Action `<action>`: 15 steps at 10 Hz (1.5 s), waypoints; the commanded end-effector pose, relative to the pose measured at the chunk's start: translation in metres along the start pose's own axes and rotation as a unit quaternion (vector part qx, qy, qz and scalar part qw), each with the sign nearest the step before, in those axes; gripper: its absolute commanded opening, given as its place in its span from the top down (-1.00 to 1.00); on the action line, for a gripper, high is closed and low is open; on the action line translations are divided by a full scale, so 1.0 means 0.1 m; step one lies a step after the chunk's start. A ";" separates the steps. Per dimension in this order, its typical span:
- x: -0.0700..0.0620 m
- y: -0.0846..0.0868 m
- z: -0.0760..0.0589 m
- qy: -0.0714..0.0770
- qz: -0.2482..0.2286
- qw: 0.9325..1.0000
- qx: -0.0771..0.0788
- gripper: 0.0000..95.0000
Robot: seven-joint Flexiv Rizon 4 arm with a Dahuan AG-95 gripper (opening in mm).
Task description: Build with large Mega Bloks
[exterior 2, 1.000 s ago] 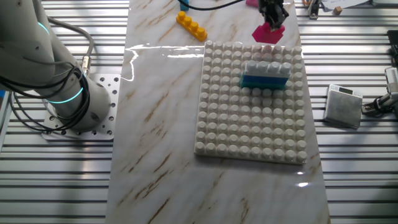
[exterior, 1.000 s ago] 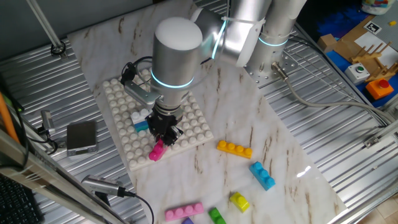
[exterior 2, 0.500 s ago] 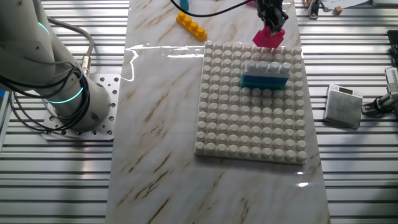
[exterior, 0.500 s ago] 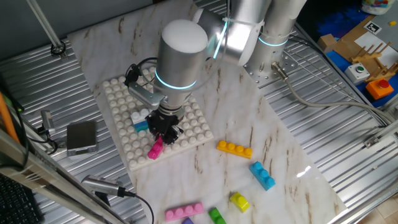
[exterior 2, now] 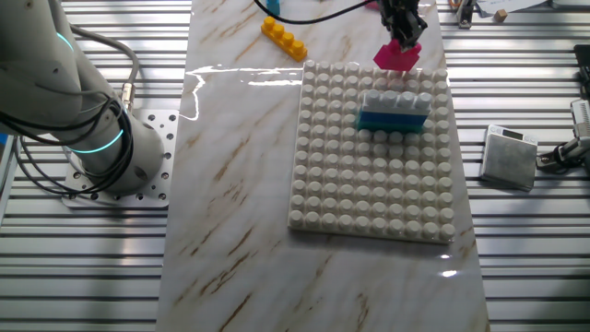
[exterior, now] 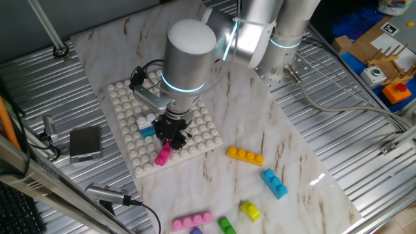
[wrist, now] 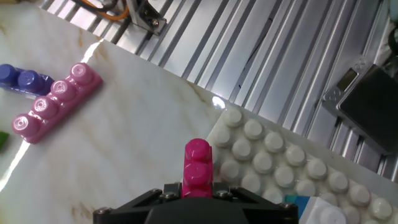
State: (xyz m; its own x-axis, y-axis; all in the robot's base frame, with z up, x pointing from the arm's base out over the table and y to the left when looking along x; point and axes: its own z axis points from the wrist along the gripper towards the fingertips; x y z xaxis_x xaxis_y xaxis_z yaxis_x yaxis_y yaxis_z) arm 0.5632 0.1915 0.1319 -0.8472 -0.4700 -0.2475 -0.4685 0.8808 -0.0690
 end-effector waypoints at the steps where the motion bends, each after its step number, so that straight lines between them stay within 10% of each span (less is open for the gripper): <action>1: 0.03 0.00 -0.02 0.012 0.000 1.000 -0.025 1.00; 9: 0.03 0.00 -0.02 0.069 0.040 0.996 -0.030 1.00; 15: 0.04 -0.22 -0.16 0.016 0.057 0.998 -0.005 1.00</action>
State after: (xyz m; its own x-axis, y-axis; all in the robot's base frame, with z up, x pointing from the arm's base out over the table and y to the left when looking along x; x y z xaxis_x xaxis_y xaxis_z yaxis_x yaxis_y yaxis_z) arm 0.5628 0.1730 0.1457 -0.9075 -0.3692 -0.2005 -0.3722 0.9278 -0.0238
